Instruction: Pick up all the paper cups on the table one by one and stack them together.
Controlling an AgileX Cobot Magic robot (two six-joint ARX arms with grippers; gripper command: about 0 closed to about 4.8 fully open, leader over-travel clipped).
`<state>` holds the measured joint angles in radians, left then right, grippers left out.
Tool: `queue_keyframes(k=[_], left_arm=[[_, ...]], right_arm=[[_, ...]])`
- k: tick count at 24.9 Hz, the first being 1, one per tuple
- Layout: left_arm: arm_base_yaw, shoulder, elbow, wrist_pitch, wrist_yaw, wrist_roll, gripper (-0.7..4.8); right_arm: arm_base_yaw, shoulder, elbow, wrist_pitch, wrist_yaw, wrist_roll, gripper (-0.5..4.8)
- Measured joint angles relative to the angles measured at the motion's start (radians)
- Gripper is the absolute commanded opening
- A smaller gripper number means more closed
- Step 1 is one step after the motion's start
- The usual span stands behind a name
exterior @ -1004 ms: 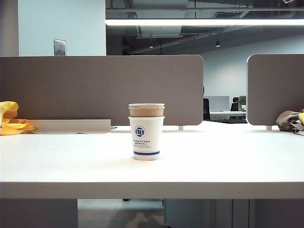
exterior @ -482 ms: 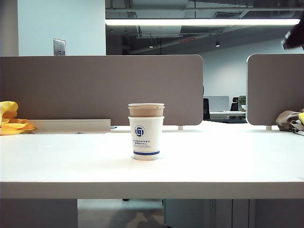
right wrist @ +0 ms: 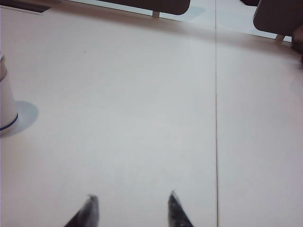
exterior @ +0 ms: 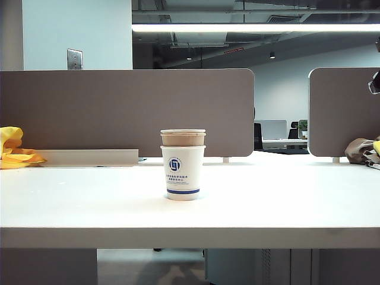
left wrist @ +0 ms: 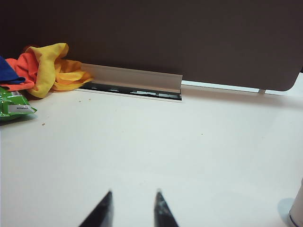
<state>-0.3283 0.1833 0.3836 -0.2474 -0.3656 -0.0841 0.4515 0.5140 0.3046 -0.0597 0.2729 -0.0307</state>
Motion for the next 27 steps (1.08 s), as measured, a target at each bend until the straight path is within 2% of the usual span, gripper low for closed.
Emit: queue_keyframes(k=[17,27], left_arm=[[0.0,0.0,0.0,0.0,0.006,0.0,1.13],[0.0,-0.172,-0.102,-0.02,0.006,0.0,1.13]], right_arm=[[0.001,-0.003,0.0,-0.008,-0.001,0.0,1.89],[-0.011,-0.336,-0.033,-0.055,-0.008,0.0,1.89]])
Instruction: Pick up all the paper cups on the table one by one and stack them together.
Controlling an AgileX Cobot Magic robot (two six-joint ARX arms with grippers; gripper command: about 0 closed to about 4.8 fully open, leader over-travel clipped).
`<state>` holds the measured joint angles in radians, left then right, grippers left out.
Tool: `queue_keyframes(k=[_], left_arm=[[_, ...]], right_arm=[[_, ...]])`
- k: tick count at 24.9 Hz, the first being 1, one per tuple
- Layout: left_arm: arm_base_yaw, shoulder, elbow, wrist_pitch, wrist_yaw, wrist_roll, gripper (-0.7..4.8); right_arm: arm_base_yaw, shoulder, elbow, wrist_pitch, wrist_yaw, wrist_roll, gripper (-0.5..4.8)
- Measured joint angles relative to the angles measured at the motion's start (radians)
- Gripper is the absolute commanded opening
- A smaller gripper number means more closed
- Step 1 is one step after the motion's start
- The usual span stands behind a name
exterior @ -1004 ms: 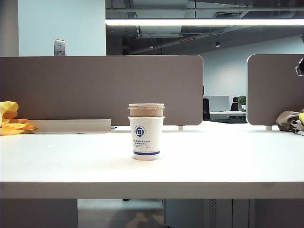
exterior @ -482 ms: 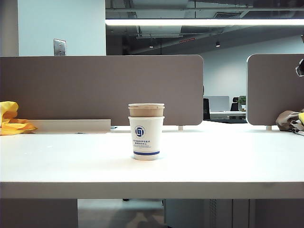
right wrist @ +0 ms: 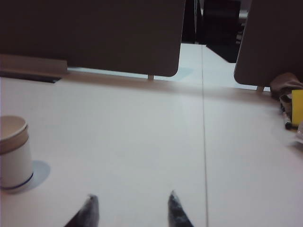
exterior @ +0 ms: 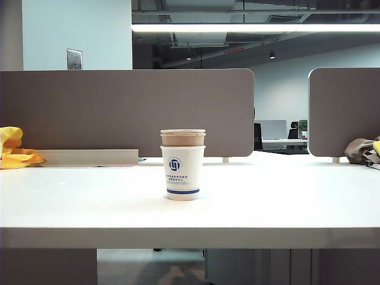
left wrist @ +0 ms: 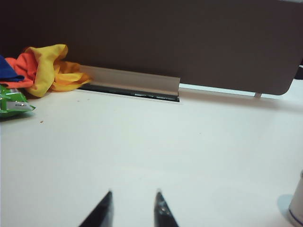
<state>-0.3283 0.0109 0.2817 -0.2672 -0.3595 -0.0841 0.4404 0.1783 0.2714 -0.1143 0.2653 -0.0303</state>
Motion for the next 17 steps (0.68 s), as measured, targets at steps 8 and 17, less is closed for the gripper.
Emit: queue_keyframes(k=[8,17], left_arm=[[0.002,0.005,-0.071,-0.027,0.001,0.0,1.13],[0.121,0.005,-0.123,-0.044,0.007,0.0,1.13]], right_arm=[[-0.124,-0.121,-0.109,0.011,0.002,0.0,1.89],[-0.291,-0.177,-0.19,-0.164,0.002,0.0,1.89]])
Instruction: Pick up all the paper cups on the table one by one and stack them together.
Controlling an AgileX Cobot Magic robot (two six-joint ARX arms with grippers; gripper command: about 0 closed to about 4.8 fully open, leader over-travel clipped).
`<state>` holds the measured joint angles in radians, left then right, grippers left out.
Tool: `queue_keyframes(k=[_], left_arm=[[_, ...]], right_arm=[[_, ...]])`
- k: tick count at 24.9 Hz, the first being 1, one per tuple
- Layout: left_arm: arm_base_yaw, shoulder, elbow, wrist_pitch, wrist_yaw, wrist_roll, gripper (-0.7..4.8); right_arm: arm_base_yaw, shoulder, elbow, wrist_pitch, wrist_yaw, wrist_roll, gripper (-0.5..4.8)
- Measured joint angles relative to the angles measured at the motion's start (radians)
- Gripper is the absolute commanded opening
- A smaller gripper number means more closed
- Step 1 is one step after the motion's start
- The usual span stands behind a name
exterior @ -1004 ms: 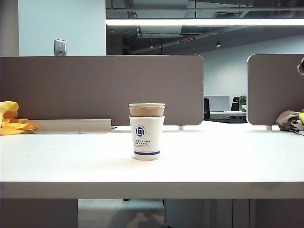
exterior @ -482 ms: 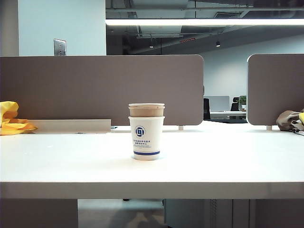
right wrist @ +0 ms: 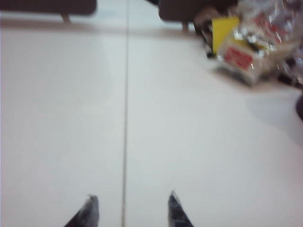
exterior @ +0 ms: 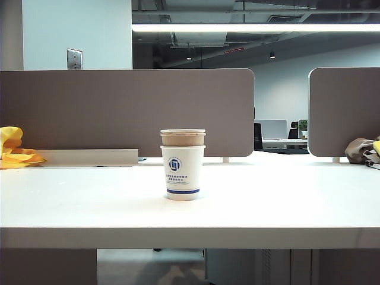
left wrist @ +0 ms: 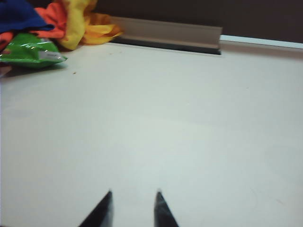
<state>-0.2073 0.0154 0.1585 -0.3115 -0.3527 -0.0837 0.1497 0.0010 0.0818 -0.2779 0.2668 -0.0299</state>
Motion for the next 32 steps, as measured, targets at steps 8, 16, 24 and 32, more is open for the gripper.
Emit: queue_keyframes(k=[8,16,24,32], left_arm=[[0.07,-0.012,-0.054,0.002,-0.004,0.0,1.13],[0.084,-0.011,-0.108,-0.005,0.002,0.0,1.13],[0.296,-0.011,-0.149,0.163,0.023,0.0,1.13],[0.272,-0.011,-0.15,0.165,0.019,0.0,1.13]], right_arm=[[-0.163,0.0,-0.011,-0.124,0.0,0.0,1.89],[-0.217,0.001,-0.013,-0.114,0.0,0.0,1.89],[-0.238,0.001,-0.013,-0.109,0.0,0.0,1.89],[-0.238,0.001,-0.014,-0.108,0.0,0.0,1.89]])
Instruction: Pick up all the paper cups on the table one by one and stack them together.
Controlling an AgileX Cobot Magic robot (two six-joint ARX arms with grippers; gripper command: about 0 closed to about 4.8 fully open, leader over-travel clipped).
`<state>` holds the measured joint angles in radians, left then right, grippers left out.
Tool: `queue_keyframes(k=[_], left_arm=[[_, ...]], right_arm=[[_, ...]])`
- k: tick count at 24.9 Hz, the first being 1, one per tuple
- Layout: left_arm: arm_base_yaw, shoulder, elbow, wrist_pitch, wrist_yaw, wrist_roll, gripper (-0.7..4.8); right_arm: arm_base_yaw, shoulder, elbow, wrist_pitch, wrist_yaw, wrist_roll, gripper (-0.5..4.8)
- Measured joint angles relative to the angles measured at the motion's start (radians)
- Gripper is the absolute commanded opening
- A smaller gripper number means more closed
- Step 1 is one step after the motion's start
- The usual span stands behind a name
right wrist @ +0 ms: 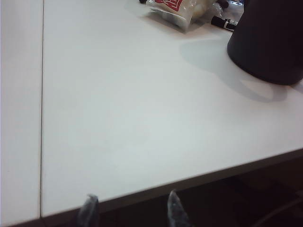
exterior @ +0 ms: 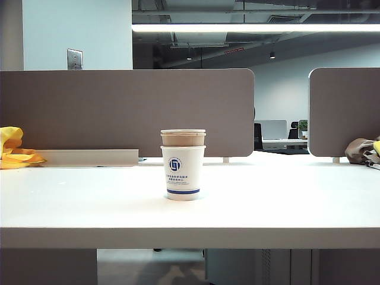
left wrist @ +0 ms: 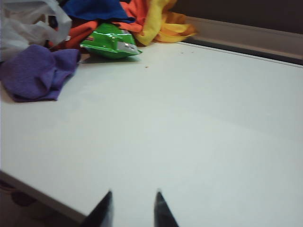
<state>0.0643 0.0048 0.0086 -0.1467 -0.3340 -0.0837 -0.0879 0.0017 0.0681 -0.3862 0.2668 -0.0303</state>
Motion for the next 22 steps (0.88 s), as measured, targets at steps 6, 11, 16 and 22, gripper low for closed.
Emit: queue_keyframes(k=[6,11,16,22], left_arm=[[-0.062,0.0,0.0,0.0,0.001,0.0,1.13],[-0.066,0.0,0.0,0.001,0.0,0.0,1.13],[-0.066,0.0,0.0,0.001,0.0,0.0,1.13],[-0.066,0.0,0.0,0.001,0.0,0.0,1.13]], right_arm=[[0.039,0.0,-0.01,0.045,0.001,0.0,1.89],[0.047,0.0,-0.025,0.109,0.0,0.0,1.89],[0.047,0.0,-0.027,0.12,0.001,0.0,1.89],[0.047,0.0,-0.027,0.12,0.0,0.0,1.89]])
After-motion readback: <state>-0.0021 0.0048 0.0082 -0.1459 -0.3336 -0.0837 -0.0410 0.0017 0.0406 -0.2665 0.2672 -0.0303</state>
